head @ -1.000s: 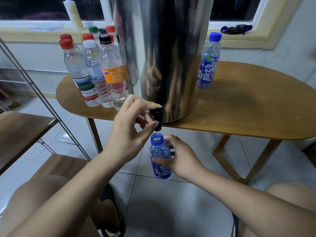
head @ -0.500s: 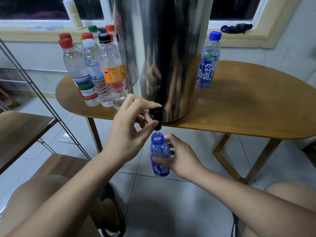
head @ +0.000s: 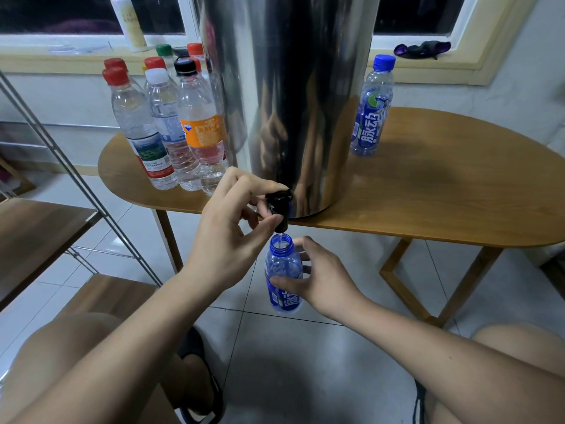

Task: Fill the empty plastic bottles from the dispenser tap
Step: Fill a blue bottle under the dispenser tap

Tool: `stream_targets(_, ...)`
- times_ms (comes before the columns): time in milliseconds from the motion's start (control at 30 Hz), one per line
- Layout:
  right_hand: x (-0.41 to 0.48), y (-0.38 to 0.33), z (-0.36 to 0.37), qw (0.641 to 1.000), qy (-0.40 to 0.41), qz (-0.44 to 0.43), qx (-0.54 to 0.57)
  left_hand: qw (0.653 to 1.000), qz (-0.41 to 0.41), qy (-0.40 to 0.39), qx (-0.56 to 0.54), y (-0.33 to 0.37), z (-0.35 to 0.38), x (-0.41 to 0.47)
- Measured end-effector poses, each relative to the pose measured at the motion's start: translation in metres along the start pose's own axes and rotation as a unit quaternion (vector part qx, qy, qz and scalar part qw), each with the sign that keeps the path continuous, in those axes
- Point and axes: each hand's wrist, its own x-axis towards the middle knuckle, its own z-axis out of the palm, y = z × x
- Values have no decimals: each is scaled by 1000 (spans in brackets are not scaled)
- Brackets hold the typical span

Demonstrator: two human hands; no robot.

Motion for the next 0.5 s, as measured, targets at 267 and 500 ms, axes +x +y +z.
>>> stream_targets(267, -1, 0, -1, 1000, 2, -8, 5, 1000, -2, -1, -8, 0, 0, 0)
stream_targets(500, -2, 1, -1, 1000, 1, -6, 9, 1000, -5, -1, -6, -1, 0, 0)
